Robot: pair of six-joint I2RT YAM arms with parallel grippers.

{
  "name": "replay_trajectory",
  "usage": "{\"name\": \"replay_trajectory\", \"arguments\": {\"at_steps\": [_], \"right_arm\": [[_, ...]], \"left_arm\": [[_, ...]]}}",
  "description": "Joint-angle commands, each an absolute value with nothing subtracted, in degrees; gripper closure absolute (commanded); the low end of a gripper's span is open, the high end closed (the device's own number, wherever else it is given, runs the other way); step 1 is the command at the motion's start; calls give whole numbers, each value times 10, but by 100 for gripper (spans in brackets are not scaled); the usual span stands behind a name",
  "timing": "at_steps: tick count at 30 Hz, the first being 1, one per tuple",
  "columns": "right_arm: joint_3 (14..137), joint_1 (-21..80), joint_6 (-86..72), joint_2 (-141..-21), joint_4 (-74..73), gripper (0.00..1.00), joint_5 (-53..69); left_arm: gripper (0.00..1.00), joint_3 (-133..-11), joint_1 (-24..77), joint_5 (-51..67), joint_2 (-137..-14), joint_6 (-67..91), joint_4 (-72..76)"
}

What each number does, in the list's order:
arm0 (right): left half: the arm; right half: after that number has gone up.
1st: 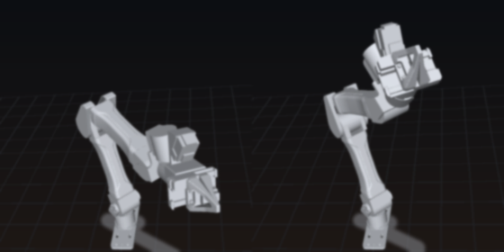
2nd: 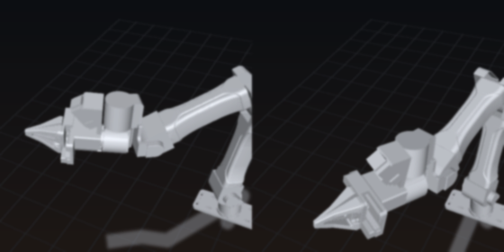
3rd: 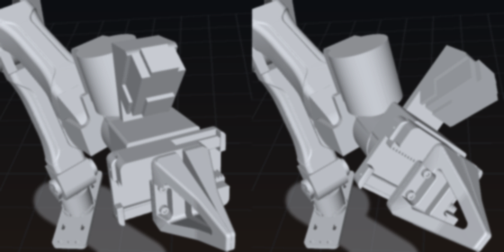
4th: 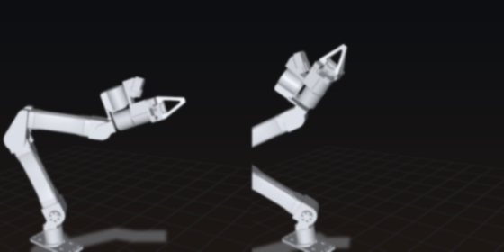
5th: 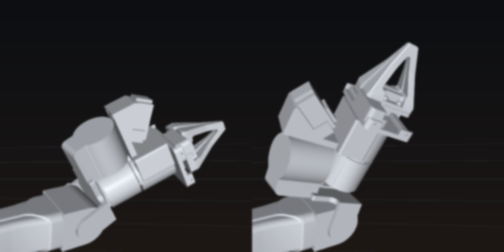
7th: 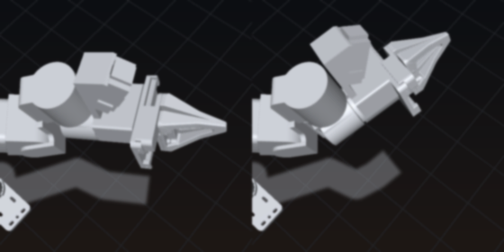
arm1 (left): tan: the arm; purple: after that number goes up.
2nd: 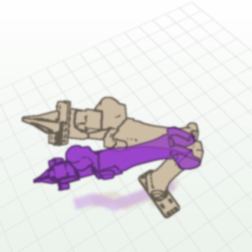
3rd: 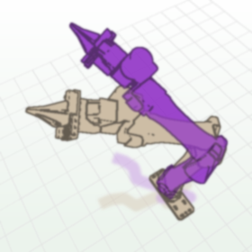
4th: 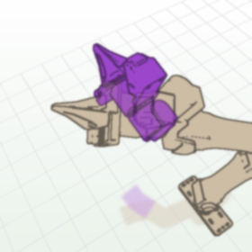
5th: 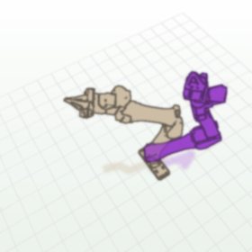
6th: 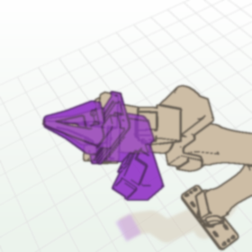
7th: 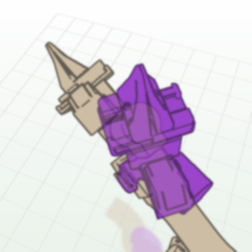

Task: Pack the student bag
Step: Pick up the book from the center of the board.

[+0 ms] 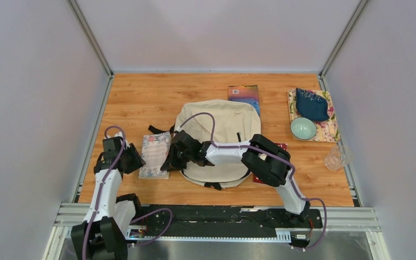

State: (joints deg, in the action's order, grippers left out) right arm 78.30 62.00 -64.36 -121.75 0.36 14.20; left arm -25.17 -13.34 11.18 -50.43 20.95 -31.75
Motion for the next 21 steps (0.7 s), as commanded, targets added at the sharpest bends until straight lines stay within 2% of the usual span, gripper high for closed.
{"name": "replay_trajectory", "arguments": {"at_steps": [1, 2, 3, 8, 14, 17, 21], "right_arm": [[779, 635, -628, -1163, 112, 100, 165], [767, 633, -629, -1147, 122, 100, 170], [761, 632, -633, -1139, 140, 100, 176], [724, 630, -628, -1070, 162, 100, 206], [637, 630, -622, -940, 181, 100, 185], [607, 628, -609, -879, 157, 100, 161], [559, 623, -595, -803, 145, 100, 135]], "left_arm": [[51, -261, -124, 117, -435, 240, -344], [47, -271, -123, 106, -403, 252, -357], [37, -278, -124, 86, -389, 259, -366], [25, -352, -124, 73, -334, 284, -405], [19, -452, -124, 84, -350, 271, -440], [18, -482, -124, 143, -360, 271, -432], [17, -485, -125, 309, -375, 286, -381]]}}
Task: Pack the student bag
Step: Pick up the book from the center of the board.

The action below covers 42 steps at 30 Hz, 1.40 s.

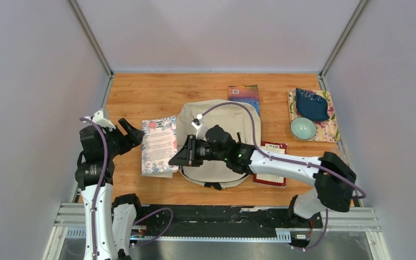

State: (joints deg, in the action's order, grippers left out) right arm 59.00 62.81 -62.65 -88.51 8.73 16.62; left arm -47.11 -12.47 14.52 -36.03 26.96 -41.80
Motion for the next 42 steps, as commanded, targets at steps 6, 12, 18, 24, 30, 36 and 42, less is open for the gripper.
{"name": "replay_trajectory", "arguments": {"at_steps": [6, 12, 18, 24, 30, 36, 42], "right_arm": [[491, 614, -575, -700, 117, 100, 115], [446, 607, -562, -614, 100, 100, 108], [413, 606, -551, -557, 87, 100, 91], [400, 599, -515, -514, 70, 100, 128], [396, 576, -483, -494, 48, 100, 202], [410, 566, -462, -509, 41, 100, 257], [437, 563, -425, -542, 18, 100, 279]], "left_arm": [[17, -390, -124, 527, -379, 398, -178], [17, -303, -90, 627, -410, 533, 47], [16, -314, 60, 606, -462, 516, 89], [16, -301, 97, 621, -499, 530, 140], [16, -288, 97, 653, -524, 564, 221], [16, -287, 104, 683, -543, 624, 310], [31, -293, 145, 690, -555, 607, 294]]}}
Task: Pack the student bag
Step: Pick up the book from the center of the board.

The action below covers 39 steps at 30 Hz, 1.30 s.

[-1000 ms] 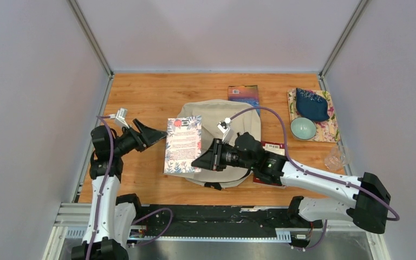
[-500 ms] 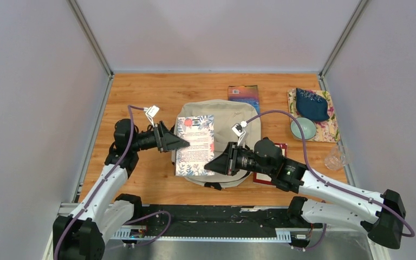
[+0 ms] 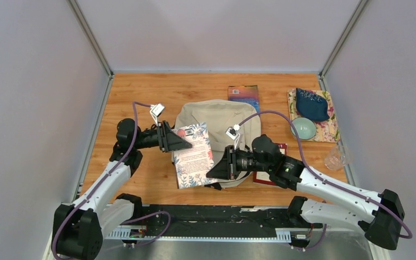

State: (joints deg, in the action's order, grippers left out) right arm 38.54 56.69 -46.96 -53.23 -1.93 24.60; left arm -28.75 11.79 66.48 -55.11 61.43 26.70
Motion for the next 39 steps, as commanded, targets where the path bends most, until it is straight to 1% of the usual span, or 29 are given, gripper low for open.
{"name": "replay_trajectory", "arguments": {"at_steps": [1, 2, 3, 4, 5, 6, 7, 8, 9, 10, 11, 12, 13, 14, 15, 17, 18, 19, 20, 21, 22, 24, 30, 38, 39], "right_arm": [[444, 557, -415, -547, 8, 100, 273], [446, 552, -412, -548, -15, 100, 269], [448, 548, -410, -548, -27, 100, 249], [451, 536, -411, -543, -39, 100, 233], [451, 531, -415, -539, -69, 100, 214], [452, 525, -417, -535, -90, 100, 162], [453, 517, -424, -530, -114, 89, 132], [449, 514, -435, -518, -150, 75, 106], [446, 512, -445, -510, -168, 60, 59], [440, 509, -457, -501, -183, 37, 37], [435, 507, -476, -479, -205, 29, 18], [412, 506, -511, -467, -207, 23, 1], [397, 507, -534, -455, -205, 19, -21], [381, 507, -556, -438, -190, 19, -24], [337, 508, -602, -408, -174, 18, -19], [289, 508, -651, -379, -131, 18, -10], [267, 509, -678, -369, -81, 18, -9], [227, 516, -710, -356, -54, 18, 10], [215, 524, -724, -353, -31, 18, 10], [206, 532, -732, -352, -6, 18, 4], [201, 553, -737, -359, 10, 17, -23], [201, 570, -747, -371, 33, 16, -38], [178, 585, -786, -466, 196, 14, -30], [170, 585, -825, -578, 415, 12, -9], [173, 584, -826, -596, 427, 12, 14]], "left_arm": [[50, -301, 150, 689, -555, 581, 273], [60, -304, 150, 686, -555, 565, 248], [72, -308, 150, 675, -553, 547, 186], [93, -322, 151, 664, -548, 501, 148], [100, -330, 150, 651, -547, 477, 111], [100, -336, 150, 621, -543, 457, 48], [100, -346, 150, 603, -541, 430, 23], [100, -349, 150, 587, -540, 422, 5], [100, -352, 150, 547, -534, 412, -26], [100, -352, 150, 523, -528, 411, -36], [100, -351, 150, 499, -522, 414, -41], [100, -349, 150, 446, -507, 424, -46], [100, -341, 150, 420, -500, 435, -43], [100, -336, 150, 398, -492, 450, -36], [100, -322, 150, 358, -480, 487, -13], [100, -296, 150, 337, -472, 542, 45], [100, -282, 150, 326, -467, 600, 116], [100, -253, 150, 322, -466, 628, 153], [100, -237, 150, 316, -465, 656, 194], [100, -222, 150, 304, -466, 710, 279], [100, -197, 150, 301, -468, 729, 313], [100, -192, 150, 304, -481, 757, 365], [100, -176, 157, 307, -476, 786, 450], [100, -162, 178, 296, -468, 787, 468], [100, -155, 178, 293, -466, 792, 474]]}}
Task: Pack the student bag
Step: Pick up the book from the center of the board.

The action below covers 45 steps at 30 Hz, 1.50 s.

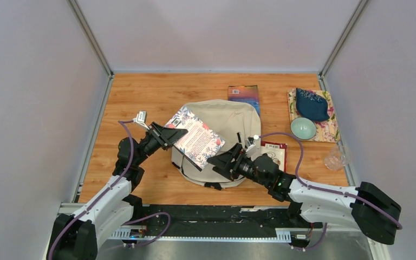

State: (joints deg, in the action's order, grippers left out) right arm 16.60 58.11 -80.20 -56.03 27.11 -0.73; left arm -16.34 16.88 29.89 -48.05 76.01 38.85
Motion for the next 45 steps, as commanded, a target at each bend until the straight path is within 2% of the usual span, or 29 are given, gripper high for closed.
{"name": "replay_trajectory", "arguments": {"at_steps": [1, 11, 19, 20, 21, 23, 24, 25, 26, 27, 28, 29, 30, 31, 33, 34, 37, 41, 45], "right_arm": [[173, 585, -828, -603, 441, 12, 18], [195, 585, -830, -662, 497, 13, 1], [200, 583, -840, -704, 580, 38, -62], [200, 583, -841, -707, 593, 44, -63], [201, 583, -842, -713, 597, 74, -62], [200, 583, -840, -713, 604, 98, -56], [194, 583, -833, -707, 602, 100, -51], [189, 583, -829, -700, 594, 100, -51], [183, 583, -824, -686, 585, 100, -54], [169, 583, -810, -651, 569, 100, -68], [164, 583, -804, -620, 504, 100, -78], [159, 583, -796, -588, 460, 100, -91], [160, 583, -782, -556, 407, 100, -119], [178, 583, -759, -475, 259, 100, -135], [200, 585, -729, -396, 117, 100, -200], [218, 584, -712, -333, 4, 100, -223], [229, 584, -690, -239, -153, 100, -307], [252, 584, -694, -118, -290, 100, -373], [280, 584, -709, -85, -387, 100, -404]], "left_arm": [[100, -151, 178, 292, -464, 794, 476], [100, -132, 180, 288, -463, 821, 504], [100, -112, 187, 294, -460, 857, 526], [100, -104, 188, 290, -454, 858, 526], [100, -98, 189, 288, -452, 857, 526], [100, -92, 189, 287, -447, 849, 512], [100, -96, 189, 292, -445, 839, 492], [91, -105, 189, 300, -444, 823, 464], [77, -136, 189, 327, -446, 768, 381], [58, -159, 189, 342, -449, 727, 326], [55, -185, 190, 353, -453, 682, 263], [52, -243, 190, 350, -461, 583, 113], [49, -270, 189, 337, -467, 538, 43], [43, -292, 189, 320, -472, 499, -17], [41, -335, 189, 288, -487, 407, -125], [41, -341, 190, 287, -490, 386, -141], [37, -342, 200, 299, -502, 334, -159], [35, -357, 264, 271, -527, 253, -174], [35, -405, 379, 167, -570, 154, -215]]}}
